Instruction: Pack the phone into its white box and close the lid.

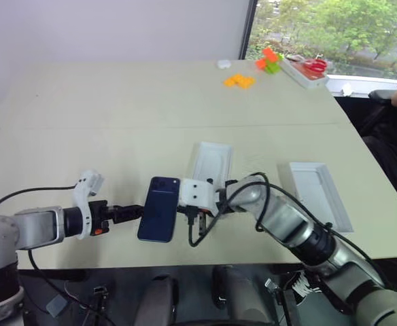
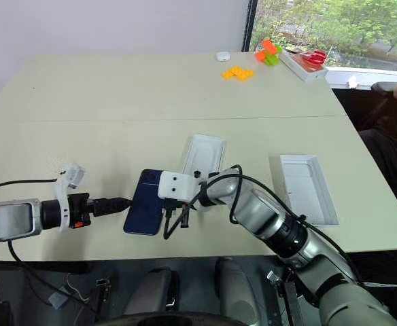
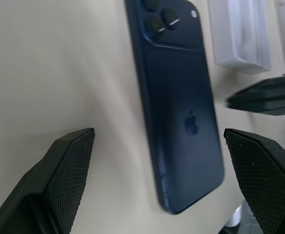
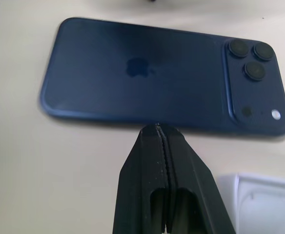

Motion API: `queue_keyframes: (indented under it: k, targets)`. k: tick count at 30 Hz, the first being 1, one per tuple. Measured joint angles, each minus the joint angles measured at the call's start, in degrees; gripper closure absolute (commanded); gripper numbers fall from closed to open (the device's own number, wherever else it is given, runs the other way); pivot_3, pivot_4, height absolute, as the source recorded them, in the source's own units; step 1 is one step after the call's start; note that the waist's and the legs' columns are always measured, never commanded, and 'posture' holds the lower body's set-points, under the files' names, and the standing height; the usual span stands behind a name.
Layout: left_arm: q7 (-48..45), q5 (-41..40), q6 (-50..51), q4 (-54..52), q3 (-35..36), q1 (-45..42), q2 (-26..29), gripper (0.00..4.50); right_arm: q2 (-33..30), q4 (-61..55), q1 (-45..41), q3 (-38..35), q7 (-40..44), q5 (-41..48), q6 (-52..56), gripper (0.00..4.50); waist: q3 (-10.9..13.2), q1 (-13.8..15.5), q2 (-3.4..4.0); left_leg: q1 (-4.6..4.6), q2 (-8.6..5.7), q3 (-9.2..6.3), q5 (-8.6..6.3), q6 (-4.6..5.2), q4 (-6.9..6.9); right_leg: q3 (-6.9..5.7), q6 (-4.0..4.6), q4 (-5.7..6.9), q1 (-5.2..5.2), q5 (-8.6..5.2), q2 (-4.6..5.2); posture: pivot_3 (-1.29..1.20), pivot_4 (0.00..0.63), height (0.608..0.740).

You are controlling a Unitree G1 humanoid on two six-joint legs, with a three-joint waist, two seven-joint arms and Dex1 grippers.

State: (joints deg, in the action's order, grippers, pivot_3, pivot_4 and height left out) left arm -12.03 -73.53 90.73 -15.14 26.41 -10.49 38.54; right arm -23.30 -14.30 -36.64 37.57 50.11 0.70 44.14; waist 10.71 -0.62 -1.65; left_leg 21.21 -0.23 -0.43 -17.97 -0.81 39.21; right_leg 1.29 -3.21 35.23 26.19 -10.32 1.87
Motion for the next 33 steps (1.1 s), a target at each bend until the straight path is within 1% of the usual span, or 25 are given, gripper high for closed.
queue_keyframes:
  k: [6, 8, 9, 10, 13, 17, 22, 26, 29, 33]
  targets:
    - [6.7, -6.1, 0.0, 0.9, -1.0, -0.4, -2.9, 0.00, 2.6, 3.9, -1.4, 0.3, -0.6, -1.1, -1.0, 4.47, -0.2, -0.1, 0.01, -0.22, -0.05, 0.00, 0.00, -0.01, -0.03, -0.02, 0.02, -0.02, -0.24, -0.01, 0.07, 0.00, 0.150, 0.726]
    - [8.9, -7.8, 0.0, 1.1, -1.4, -0.5, -3.6, 0.00, 3.1, 4.8, -1.5, 0.3, -0.7, -1.5, -1.4, 4.47, -0.2, -0.1, 0.01, -0.58, -0.06, -0.02, -0.01, 0.00, -0.10, -0.03, 0.13, -0.09, -0.59, -0.09, 0.07, 0.00, 0.150, 0.726]
    - [10.0, -8.7, -0.1, 1.1, -1.8, -0.4, -3.8, 0.00, 3.3, 5.2, -1.5, 0.3, -0.7, -1.7, -1.5, 4.47, -0.2, -0.1, 0.00, -0.86, -0.05, -0.02, -0.04, 0.03, -0.17, -0.03, 0.13, -0.15, -0.85, -0.10, 0.07, 0.00, 0.150, 0.726]
    - [10.9, -9.7, -0.3, 1.1, -2.3, -0.4, -3.9, 0.00, 3.4, 5.5, -1.6, 0.3, -0.8, -1.7, -1.8, 4.47, -0.2, -0.1, 0.00, -0.93, -0.05, -0.03, -0.05, 0.05, -0.17, -0.04, 0.11, -0.16, -0.93, -0.14, 0.07, 0.00, 0.150, 0.726]
    - [13.8, -12.5, -1.9, 1.1, -3.0, 0.3, -3.6, 0.00, 3.5, 5.7, -1.5, 0.4, -0.7, -2.2, -2.3, 4.47, -0.3, -0.1, 0.03, -0.92, -0.06, -0.04, -0.05, 0.05, -0.17, -0.03, 0.07, -0.17, -0.94, -0.18, 0.07, 0.00, 0.150, 0.726]
    - [16.6, -16.5, -4.7, 1.5, -4.9, 1.3, -1.9, 0.00, 2.8, 5.1, -1.5, 0.1, -0.3, -2.1, -1.9, 4.47, -0.3, -0.1, 0.03, -0.89, -0.08, -0.07, -0.05, 0.05, -0.16, -0.04, 0.06, -0.17, -0.93, -0.19, 0.07, 0.00, 0.150, 0.726]
    - [18.7, -21.2, -8.5, 2.3, -7.6, 2.6, 1.6, 0.00, -1.9, 1.2, -1.5, -2.8, 1.1, -1.5, 0.6, 4.47, -0.3, -0.2, 0.02, -0.84, -0.08, -0.06, -0.06, 0.05, -0.17, -0.03, 0.04, -0.21, -0.88, -0.21, 0.08, 0.00, 0.150, 0.726]
    - [20.3, -24.6, -11.8, 2.6, -9.9, 3.6, 4.2, 0.00, -4.6, -0.8, -0.1, -3.0, 2.0, -1.6, 0.6, 4.47, -0.3, -0.3, 0.02, -0.84, -0.07, -0.04, -0.06, 0.05, -0.19, -0.02, -0.01, -0.21, -0.87, -0.35, 0.07, 0.00, 0.150, 0.726]
    - [21.2, -26.7, -14.1, 2.6, -11.7, 4.1, 6.0, 0.00, -3.7, -0.4, 0.4, -2.2, 2.0, -1.6, 0.6, 4.47, -0.3, -0.4, 0.03, -0.84, -0.07, -0.04, -0.06, 0.05, -0.19, -0.02, 0.01, -0.21, -0.86, -0.38, 0.06, 0.00, 0.150, 0.726]
    - [22.2, -28.9, -17.0, 2.6, -14.0, 4.5, 7.7, 0.00, -0.2, 3.0, 0.2, -0.7, 2.0, -1.7, 0.0, 4.47, -0.2, -0.4, 0.04, -0.84, -0.06, -0.03, -0.06, 0.05, -0.19, -0.01, 0.01, -0.21, -0.86, -0.38, 0.05, 0.00, 0.150, 0.726]
